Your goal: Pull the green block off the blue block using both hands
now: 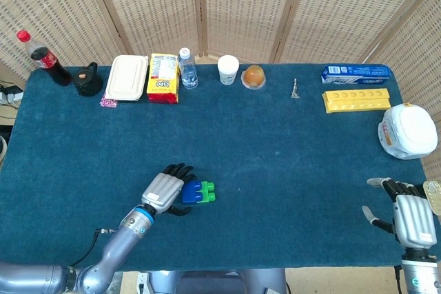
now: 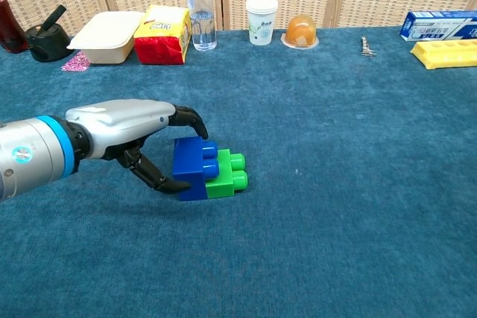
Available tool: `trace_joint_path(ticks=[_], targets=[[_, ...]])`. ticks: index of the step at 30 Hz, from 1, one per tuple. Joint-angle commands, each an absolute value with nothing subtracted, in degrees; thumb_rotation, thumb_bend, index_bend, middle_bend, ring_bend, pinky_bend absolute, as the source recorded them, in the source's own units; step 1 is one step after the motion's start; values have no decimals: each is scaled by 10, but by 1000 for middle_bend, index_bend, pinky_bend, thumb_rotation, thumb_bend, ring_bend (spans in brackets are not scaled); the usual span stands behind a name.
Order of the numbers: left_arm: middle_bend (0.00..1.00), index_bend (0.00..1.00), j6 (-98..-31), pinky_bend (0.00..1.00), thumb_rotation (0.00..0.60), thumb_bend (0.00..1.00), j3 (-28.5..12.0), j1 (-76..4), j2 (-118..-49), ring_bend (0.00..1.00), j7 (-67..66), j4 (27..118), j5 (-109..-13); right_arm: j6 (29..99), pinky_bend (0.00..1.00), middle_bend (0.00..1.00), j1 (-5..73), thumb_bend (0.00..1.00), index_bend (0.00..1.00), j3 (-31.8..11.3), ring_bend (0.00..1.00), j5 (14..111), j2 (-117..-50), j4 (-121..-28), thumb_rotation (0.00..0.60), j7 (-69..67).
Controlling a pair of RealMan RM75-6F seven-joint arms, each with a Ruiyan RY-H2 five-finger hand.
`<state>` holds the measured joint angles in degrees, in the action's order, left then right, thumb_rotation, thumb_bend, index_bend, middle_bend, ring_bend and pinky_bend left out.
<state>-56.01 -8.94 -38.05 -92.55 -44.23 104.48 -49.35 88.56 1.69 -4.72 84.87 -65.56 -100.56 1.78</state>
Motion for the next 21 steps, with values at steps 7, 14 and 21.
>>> trace_joint_path(ticks=[7, 14, 21], targets=[[147, 222, -587, 244, 437, 287, -72, -388, -936, 85, -433, 1034, -483, 891, 302, 399, 10, 279, 355, -46, 399, 844, -652, -1007, 600, 18], [216, 281, -603, 321, 434, 338, -66, -391, -948, 176, -415, 1022, -486, 898, 302, 399, 2, 279, 354, -45, 399, 841, -651, -1008, 600, 14], [278, 413, -622, 382, 434, 389, -66, -396, -972, 250, -407, 999, -485, 909, 302, 399, -10, 279, 354, -46, 399, 833, -643, -1009, 600, 7]])
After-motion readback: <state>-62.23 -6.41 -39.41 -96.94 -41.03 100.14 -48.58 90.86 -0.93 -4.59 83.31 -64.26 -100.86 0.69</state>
